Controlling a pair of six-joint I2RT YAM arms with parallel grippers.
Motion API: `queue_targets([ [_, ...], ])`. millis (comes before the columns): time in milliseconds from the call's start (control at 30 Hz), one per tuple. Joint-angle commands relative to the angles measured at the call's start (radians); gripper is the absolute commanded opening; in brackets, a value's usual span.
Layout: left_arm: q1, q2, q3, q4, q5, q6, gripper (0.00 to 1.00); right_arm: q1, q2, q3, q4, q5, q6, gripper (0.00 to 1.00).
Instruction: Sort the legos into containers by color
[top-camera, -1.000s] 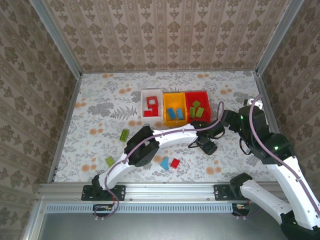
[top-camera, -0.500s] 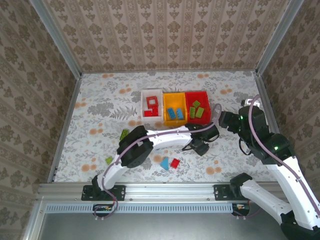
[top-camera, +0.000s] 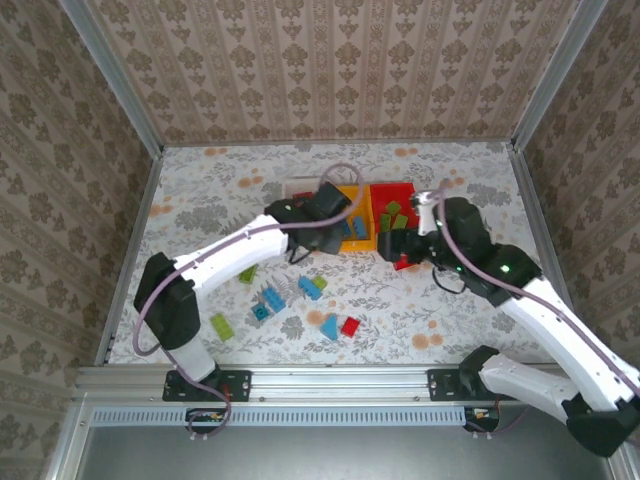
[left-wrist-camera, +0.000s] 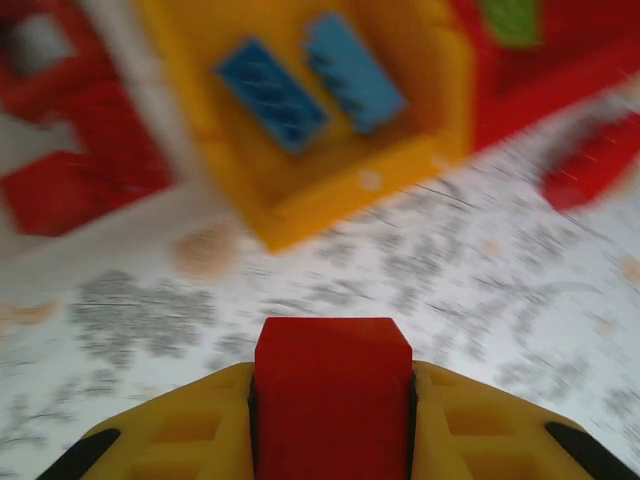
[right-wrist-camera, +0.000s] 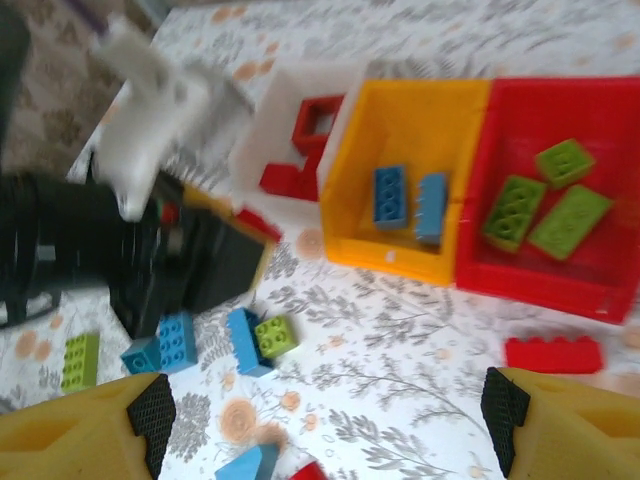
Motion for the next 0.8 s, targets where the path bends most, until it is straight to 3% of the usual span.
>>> queue_targets([
  [0, 0.099, 0.036, 0.018, -0.034, 0.016, -0.017, 0.32, 0.015, 0.075, -0.017, 0.098, -0.118, 0.017, 0.84],
  [200, 0.239, 0.201, 0.139, 0.019, 0.121, -0.033, 0.33, 0.025, 0.204, 0.01, 0.125, -0.186, 0.015, 0.83],
  [433, 0.274, 0.342, 0.247, 0.008, 0.165, -0.044, 0.4, 0.028, 0.241, 0.003, 0.145, -0.191, 0.021, 0.83],
  [767, 0.266, 0.236, 0.188, -0.028, 0.147, -0.066, 0.61, 0.062, 0.316, -0.003, 0.162, -0.211, -0.056, 0.84],
])
